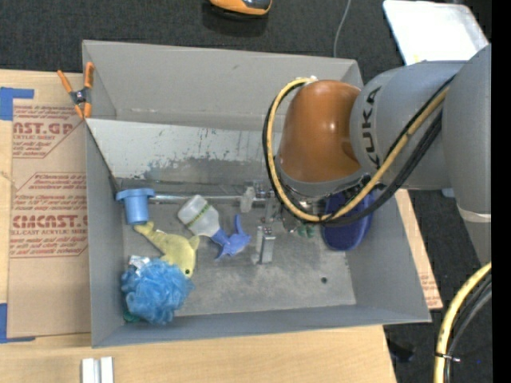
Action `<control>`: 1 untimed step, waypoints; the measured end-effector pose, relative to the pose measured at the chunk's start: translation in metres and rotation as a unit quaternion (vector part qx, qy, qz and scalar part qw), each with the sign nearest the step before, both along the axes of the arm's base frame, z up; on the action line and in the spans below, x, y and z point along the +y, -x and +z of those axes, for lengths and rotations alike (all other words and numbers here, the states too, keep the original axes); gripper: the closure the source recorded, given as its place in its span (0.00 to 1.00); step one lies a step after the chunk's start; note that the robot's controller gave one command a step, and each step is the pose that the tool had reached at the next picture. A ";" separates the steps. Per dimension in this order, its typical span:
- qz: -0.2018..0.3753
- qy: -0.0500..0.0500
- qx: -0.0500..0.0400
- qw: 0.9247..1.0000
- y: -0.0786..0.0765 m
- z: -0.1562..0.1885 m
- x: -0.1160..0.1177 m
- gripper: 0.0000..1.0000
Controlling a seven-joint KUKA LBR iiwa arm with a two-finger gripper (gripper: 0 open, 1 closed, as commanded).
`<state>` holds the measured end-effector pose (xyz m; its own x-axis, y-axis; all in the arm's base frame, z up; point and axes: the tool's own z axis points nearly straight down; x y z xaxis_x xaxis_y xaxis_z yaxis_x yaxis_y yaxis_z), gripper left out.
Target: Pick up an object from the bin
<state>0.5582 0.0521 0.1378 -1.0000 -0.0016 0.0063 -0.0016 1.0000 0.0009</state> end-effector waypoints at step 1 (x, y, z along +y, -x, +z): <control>-0.001 0.000 -0.004 1.000 -0.002 0.005 0.000 0.00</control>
Offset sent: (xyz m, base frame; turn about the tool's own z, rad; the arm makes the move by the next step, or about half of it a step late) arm -0.0031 0.0325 -0.0520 0.2492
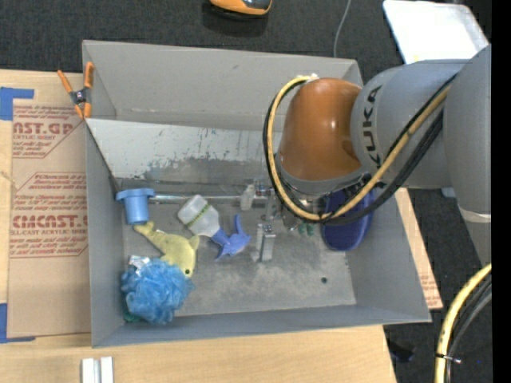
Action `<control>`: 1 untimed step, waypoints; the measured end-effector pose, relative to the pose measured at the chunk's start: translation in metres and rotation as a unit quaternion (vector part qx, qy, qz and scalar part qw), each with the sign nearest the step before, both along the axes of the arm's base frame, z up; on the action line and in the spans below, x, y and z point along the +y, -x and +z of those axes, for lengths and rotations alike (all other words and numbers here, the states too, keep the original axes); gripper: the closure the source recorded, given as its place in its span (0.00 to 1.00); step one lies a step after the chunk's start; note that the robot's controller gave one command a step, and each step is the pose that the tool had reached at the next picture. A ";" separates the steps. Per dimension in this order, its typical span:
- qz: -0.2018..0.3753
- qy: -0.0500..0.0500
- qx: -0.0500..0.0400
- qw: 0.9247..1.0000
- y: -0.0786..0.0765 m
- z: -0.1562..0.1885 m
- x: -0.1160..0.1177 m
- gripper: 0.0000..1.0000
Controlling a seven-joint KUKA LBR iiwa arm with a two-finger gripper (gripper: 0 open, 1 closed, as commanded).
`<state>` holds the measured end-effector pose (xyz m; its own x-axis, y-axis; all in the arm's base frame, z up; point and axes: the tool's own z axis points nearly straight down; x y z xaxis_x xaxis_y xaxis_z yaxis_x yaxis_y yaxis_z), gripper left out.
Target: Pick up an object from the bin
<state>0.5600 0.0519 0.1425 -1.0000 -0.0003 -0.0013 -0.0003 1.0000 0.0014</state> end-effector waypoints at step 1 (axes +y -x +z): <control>-0.096 -0.001 -0.002 0.995 0.002 -0.042 0.024 0.00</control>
Offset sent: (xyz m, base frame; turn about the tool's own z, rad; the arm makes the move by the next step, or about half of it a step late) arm -0.0129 0.0631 -0.0584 0.0772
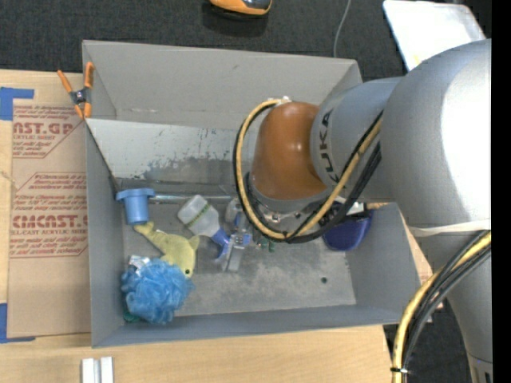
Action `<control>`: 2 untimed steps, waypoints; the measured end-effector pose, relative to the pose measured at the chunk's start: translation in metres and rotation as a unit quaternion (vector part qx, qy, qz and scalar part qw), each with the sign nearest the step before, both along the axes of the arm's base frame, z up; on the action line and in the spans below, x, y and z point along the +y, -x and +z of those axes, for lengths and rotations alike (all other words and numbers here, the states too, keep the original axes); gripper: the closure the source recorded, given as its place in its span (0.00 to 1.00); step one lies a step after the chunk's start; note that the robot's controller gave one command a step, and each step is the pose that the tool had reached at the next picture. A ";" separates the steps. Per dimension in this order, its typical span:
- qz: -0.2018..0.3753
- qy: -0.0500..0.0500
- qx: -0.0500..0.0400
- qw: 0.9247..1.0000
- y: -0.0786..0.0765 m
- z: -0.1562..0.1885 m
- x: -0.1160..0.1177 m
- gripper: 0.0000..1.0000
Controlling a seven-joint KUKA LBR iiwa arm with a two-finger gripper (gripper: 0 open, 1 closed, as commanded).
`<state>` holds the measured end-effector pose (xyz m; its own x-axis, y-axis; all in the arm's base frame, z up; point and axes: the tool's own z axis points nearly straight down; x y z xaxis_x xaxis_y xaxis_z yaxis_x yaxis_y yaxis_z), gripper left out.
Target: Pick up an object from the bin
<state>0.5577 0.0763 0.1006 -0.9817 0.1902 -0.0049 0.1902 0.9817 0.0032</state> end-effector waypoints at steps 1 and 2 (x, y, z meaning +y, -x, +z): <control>0.058 0.001 -0.001 0.998 0.010 -0.017 0.039 1.00; 0.057 0.001 -0.001 0.998 0.010 -0.017 0.039 1.00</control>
Offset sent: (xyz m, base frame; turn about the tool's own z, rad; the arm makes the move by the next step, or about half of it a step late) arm 0.0000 0.0000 0.0000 0.0000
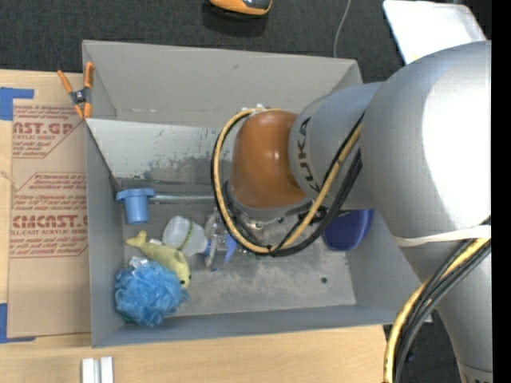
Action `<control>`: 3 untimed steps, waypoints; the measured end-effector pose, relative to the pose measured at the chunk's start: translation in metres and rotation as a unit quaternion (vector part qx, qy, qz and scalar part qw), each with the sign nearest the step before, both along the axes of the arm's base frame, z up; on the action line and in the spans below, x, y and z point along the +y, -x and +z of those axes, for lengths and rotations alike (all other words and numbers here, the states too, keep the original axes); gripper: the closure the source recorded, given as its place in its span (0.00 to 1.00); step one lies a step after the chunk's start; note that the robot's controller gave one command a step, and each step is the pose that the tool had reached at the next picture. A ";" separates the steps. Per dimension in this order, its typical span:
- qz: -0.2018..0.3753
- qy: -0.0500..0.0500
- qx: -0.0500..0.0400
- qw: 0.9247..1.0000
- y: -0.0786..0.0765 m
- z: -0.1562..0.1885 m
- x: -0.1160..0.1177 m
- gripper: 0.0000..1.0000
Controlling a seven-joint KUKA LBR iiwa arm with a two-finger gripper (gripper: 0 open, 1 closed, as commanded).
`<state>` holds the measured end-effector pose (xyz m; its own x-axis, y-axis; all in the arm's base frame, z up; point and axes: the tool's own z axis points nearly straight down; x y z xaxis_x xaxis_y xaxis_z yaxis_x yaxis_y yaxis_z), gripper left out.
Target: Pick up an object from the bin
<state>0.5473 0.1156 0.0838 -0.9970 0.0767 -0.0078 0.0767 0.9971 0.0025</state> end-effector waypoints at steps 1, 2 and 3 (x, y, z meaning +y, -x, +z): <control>0.000 0.000 0.000 1.000 0.000 0.000 0.000 1.00; 0.000 0.000 0.000 1.000 0.000 0.000 0.000 1.00; 0.000 0.000 0.000 1.000 0.000 0.000 0.000 1.00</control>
Offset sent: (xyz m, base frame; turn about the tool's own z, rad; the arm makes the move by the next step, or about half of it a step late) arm 0.0000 0.0000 0.0000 0.0000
